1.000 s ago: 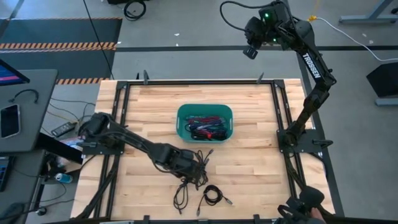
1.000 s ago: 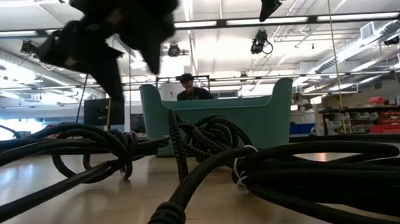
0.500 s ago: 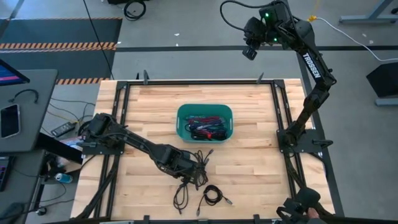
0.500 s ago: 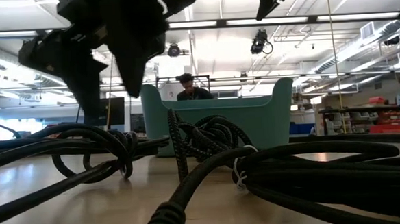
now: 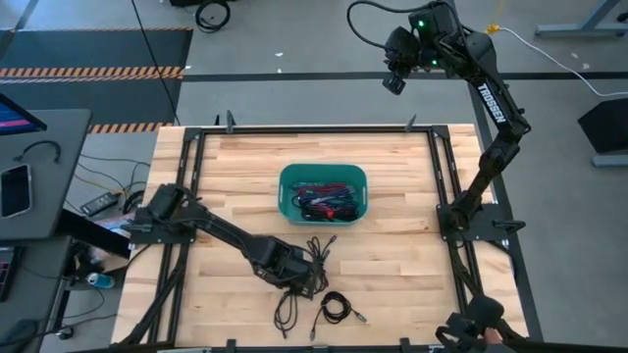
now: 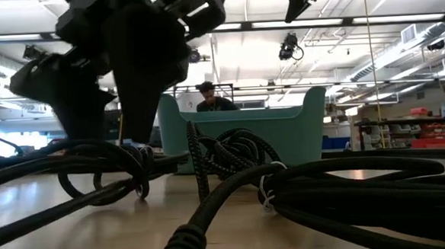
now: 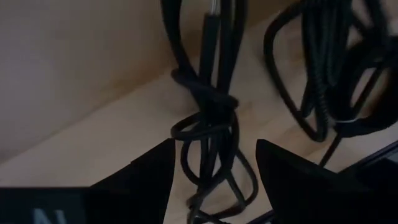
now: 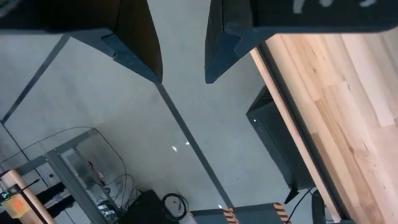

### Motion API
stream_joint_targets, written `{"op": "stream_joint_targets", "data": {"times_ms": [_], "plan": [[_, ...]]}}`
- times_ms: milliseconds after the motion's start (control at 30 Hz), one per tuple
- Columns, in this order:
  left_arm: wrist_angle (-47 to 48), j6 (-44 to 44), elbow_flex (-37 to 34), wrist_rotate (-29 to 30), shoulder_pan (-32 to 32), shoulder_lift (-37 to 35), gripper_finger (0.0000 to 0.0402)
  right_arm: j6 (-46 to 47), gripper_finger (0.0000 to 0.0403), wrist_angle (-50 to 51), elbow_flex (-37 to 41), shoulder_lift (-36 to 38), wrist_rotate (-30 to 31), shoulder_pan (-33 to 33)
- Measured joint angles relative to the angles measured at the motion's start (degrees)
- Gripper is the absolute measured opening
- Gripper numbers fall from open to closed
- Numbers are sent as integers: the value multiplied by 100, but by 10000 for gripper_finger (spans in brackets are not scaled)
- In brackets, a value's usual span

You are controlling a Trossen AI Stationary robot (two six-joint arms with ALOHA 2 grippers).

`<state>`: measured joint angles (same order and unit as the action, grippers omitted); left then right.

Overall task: Pick and place USB-C Cables
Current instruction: Put the left black charger cable into the light blue bin

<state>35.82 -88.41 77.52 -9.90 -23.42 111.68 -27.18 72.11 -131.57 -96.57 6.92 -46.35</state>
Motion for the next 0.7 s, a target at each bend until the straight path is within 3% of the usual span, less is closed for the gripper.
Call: {"op": "stream_joint_targets", "data": {"times_ms": [333,467,633,700], "plan": [[-82,-97,2,-28,-7,284,215,2,126,0,0,-2,-217,0],[-76,-100,7,-67,-7,321,163,15,126,1,0,-2,-219,0],[-44,-94,8,-114,0,318,50,34,126,1,0,-2,-219,0],[-51,-93,11,-116,0,314,46,62,126,1,0,-2,-221,0]]}}
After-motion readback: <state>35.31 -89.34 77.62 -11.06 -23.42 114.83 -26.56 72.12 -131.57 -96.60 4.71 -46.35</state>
